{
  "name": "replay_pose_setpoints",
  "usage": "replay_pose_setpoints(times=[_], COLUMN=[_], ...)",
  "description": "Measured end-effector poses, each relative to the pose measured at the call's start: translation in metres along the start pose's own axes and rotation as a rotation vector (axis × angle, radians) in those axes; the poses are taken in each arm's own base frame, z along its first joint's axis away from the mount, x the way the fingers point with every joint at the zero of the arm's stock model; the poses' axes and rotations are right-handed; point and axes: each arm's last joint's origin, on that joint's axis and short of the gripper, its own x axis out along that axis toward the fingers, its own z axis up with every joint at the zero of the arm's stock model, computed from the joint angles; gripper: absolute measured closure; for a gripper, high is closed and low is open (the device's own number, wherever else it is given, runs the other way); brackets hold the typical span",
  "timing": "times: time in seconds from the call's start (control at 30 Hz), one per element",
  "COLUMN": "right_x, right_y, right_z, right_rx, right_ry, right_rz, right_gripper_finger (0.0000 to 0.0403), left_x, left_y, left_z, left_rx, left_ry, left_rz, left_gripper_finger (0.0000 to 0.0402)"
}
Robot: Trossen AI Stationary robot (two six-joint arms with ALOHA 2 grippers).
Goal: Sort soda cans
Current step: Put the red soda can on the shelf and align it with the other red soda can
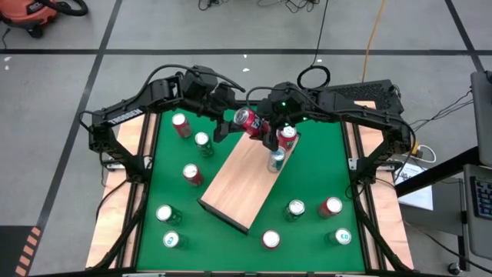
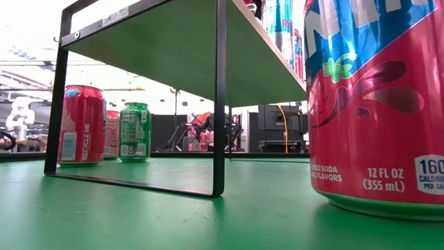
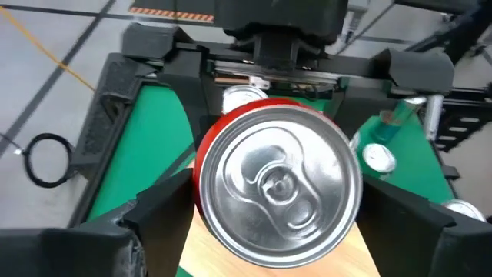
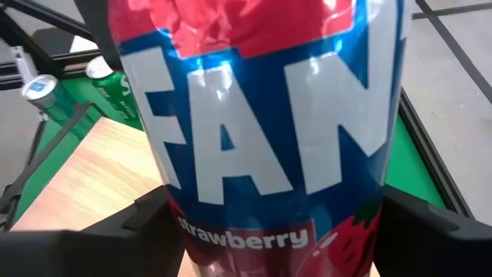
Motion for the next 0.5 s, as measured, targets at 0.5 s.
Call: replay_pose_setpoints(times=[0.5], right_x=[-0.037], right_y=[-0.010], right_z=[0.005], right_rx=[0.035], right_ry=[-0.087], right_rz=[-0.055], right_gripper_finger=[0.0100], left_x=[-0.001], left_y=[0.002], left_z=[0.011], left_rx=[-0.131], left_ry=[-0.117], left_rz=[0.022], left_gripper_finger=[0.0062])
